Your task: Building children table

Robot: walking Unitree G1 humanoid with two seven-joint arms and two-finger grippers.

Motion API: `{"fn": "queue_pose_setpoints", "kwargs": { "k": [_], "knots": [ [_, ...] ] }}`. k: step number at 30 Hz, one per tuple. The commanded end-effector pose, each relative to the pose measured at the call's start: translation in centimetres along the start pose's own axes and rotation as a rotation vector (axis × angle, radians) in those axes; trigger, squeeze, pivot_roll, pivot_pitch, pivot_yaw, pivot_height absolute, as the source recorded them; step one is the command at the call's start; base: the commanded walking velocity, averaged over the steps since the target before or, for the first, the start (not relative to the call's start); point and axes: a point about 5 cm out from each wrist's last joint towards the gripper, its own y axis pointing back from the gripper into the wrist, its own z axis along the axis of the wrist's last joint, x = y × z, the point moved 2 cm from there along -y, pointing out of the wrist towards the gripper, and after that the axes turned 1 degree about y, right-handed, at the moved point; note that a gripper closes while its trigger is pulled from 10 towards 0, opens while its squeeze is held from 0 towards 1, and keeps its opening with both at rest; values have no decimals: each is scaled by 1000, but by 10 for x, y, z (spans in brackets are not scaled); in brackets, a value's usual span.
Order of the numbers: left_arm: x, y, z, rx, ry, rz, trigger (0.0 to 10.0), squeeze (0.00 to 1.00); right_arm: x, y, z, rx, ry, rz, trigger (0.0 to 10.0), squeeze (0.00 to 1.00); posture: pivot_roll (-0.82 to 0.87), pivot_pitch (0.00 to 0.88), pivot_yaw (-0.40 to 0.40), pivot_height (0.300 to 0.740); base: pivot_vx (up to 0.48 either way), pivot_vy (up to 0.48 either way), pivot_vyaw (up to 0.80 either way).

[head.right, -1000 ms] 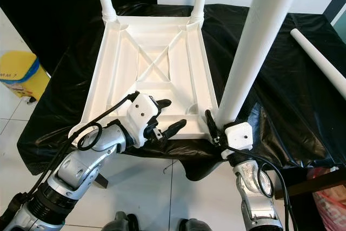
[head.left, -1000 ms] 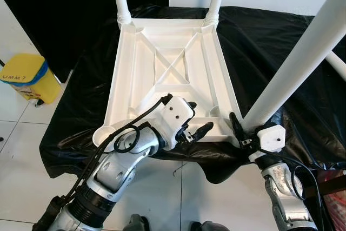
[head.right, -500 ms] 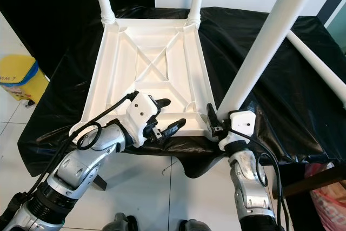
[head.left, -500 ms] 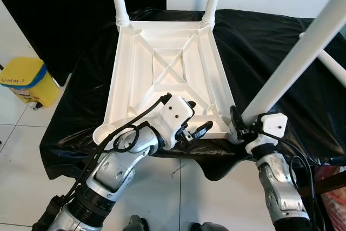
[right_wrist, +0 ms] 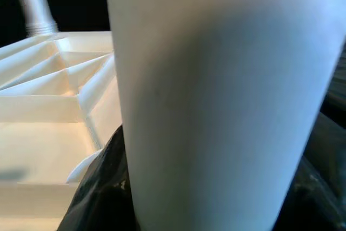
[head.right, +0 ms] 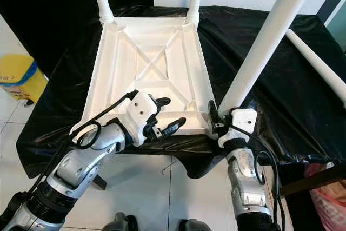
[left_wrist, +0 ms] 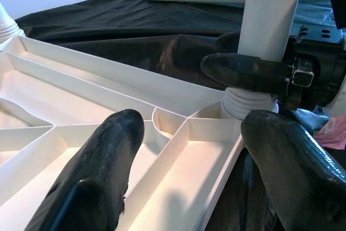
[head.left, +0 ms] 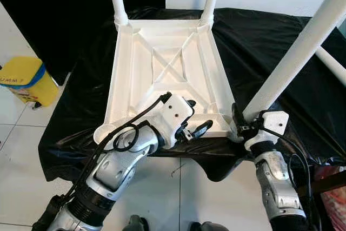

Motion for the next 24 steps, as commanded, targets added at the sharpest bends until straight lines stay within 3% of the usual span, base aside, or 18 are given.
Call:
{"fn": "queue_pose_setpoints", "kwargs": {
  "k": [1, 4, 7, 10, 19, 20, 21, 22, 23, 24],
  "knots": [
    [-5, 0, 3, -7, -7, -62, 10000, 0, -20, 28, -52, 260, -8, -172, 10000, 0, 28, 172, -11, 740, 0, 0, 0],
    [-4, 0, 4, -10, -4, -59, 10000, 0, -21, 28, -50, 239, -20, -315, 10000, 0, 29, 171, -15, 740, 0, 0, 0],
    [-5, -1, 4, -11, -3, -58, 10000, 0, -16, 27, -49, 239, -22, -377, 10000, 0, 31, 171, -17, 740, 0, 0, 0],
    [-5, -1, 4, -13, -2, -57, 10000, 0, 3, 22, -49, 241, -34, -303, 10000, 0, 32, 170, -19, 740, 0, 0, 0],
    [-5, -1, 4, -15, -1, -46, 10000, 0, 9, 20, -40, 180, -15, -244, 10000, 0, 35, 164, -32, 740, 0, 0, 0],
    [-5, -1, 3, -15, -1, -46, 10000, 0, 10, 19, -38, 165, -18, -228, 10000, 102, 35, 164, -34, 740, 0, 0, 0],
    [-5, -1, 3, -15, -1, -46, 10000, 0, 10, 19, -38, 165, -18, -228, 10000, 102, 35, 164, -34, 740, 0, 0, 0],
    [-5, -2, 3, -15, -1, -46, 10000, 0, 11, 19, -36, 149, -17, -219, 10000, 757, 34, 161, -34, 740, 0, 0, 0],
    [-5, -2, 3, -15, 0, -45, 10000, 0, 12, 18, -33, 130, -19, -201, 10000, 1000, 33, 159, -37, 740, 0, 0, 0],
    [-6, -2, 3, -16, 0, -45, 10000, 0, 12, 18, -31, 118, -20, -189, 10000, 1000, 33, 159, -37, 740, 0, 0, 0]
  ]
}}
